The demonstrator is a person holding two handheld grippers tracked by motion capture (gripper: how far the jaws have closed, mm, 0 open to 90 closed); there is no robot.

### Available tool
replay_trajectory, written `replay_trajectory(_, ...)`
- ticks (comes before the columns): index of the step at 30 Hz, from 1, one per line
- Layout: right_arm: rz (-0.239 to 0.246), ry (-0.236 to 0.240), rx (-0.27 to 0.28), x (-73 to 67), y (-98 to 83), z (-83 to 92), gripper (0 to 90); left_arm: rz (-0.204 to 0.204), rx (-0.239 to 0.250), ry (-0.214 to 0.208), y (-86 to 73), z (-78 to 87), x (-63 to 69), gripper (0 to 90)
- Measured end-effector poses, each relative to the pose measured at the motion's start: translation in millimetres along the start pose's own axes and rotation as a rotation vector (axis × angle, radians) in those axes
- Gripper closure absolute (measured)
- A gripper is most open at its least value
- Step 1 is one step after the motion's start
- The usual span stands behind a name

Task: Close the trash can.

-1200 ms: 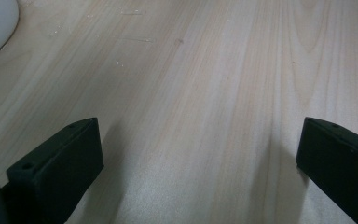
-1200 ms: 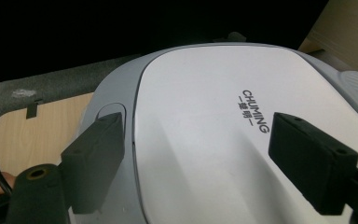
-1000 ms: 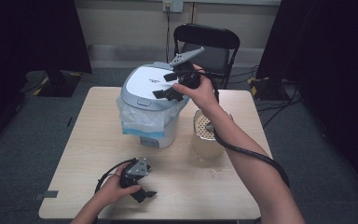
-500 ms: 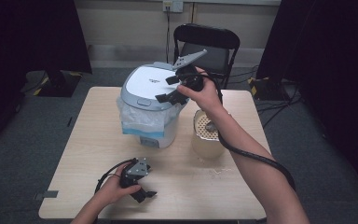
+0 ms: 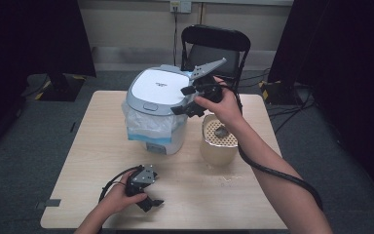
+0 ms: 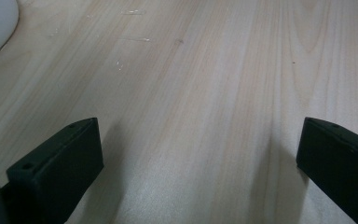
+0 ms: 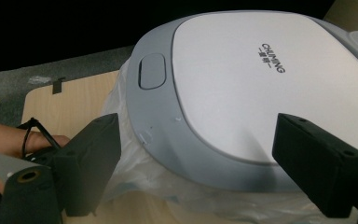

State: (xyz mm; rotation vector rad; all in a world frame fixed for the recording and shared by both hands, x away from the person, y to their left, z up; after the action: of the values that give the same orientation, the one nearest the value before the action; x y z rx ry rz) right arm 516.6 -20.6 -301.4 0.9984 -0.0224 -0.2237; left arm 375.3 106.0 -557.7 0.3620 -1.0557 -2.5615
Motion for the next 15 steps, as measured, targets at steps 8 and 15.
replay_trajectory(8, 0.016, 0.014, -0.014, -12.1, -12.1, 9.7, 15.2, -0.001, 0.000, 0.000, 0.0, 0.0, -0.1, 0.0)
replay_trajectory(15, 0.000, 0.030, -0.006, -18.6, -30.7, 18.2, 15.2, 0.004, 0.003, -0.001, 0.1, -0.4, 0.4, 0.0)
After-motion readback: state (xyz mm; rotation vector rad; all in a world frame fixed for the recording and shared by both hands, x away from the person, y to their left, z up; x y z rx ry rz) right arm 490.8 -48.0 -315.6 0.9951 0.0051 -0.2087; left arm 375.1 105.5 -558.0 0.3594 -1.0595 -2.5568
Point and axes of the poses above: each handheld gripper's, and its own axes: z roughly backward along the jaws, y roughly out of its top, x roughly to its right, the point moved 8 cm from there along -z, roughly forward along the jaws, and after that the axes turned 9 degrees about y, right-handed, at the moved point
